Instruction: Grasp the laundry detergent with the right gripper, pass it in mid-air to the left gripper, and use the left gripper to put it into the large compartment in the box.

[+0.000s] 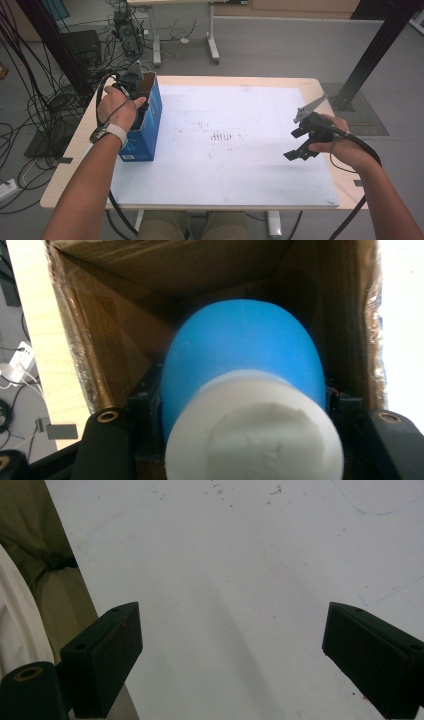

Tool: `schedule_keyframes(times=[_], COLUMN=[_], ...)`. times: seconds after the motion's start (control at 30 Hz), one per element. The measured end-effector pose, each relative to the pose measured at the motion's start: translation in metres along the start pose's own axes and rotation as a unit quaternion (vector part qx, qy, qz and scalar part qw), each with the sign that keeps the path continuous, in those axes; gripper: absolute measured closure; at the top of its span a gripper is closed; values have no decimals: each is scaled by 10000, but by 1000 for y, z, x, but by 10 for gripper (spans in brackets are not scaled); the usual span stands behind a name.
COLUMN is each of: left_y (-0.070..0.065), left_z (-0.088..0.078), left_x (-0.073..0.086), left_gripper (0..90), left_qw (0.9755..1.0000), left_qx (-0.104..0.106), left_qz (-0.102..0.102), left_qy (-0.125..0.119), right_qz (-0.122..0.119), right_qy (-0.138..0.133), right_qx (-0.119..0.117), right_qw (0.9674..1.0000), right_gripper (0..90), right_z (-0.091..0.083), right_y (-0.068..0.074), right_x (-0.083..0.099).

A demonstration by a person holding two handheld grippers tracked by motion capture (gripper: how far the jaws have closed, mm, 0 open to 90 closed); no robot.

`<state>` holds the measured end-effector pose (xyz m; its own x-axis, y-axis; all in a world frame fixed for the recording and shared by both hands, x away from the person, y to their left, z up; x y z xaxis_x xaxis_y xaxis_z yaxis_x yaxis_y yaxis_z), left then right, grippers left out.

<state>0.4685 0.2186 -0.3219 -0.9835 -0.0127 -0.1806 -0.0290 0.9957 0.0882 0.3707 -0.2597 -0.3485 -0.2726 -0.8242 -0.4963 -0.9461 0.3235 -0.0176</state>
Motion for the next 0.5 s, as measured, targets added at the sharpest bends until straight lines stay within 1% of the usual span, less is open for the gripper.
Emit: schedule_keyframes(times=[0.03,0.2,0.5], left_y=[0,0,1], left_z=[0,0,0], left_x=[0,0,0], left_gripper=[374,373,373], left_qw=[10000,10000,10000], left_qx=[5,-2,8], left_qz=[-9,4,-39], left_qy=[-27,-15,16], right_qz=[3,8,-12], right_qy=[-1,6,-4], right_qx=[0,3,8], right_qw=[10000,10000,10000], right_gripper=[91,91,91], right_z=[0,1,0], right_y=[0,0,0], right_x=[0,0,-1])
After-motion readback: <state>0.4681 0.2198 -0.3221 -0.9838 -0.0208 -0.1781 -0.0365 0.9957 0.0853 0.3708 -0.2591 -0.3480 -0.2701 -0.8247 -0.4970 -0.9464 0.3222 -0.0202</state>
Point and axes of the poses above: each handheld gripper's, and its own axes: z roughly forward along the jaws, x roughly out of its underside, y roughly to its left, the point moved 5 cm from there along z, roughly forward along the jaws, and after that the axes turned 11 degrees about -z, right-handed, at the moved point
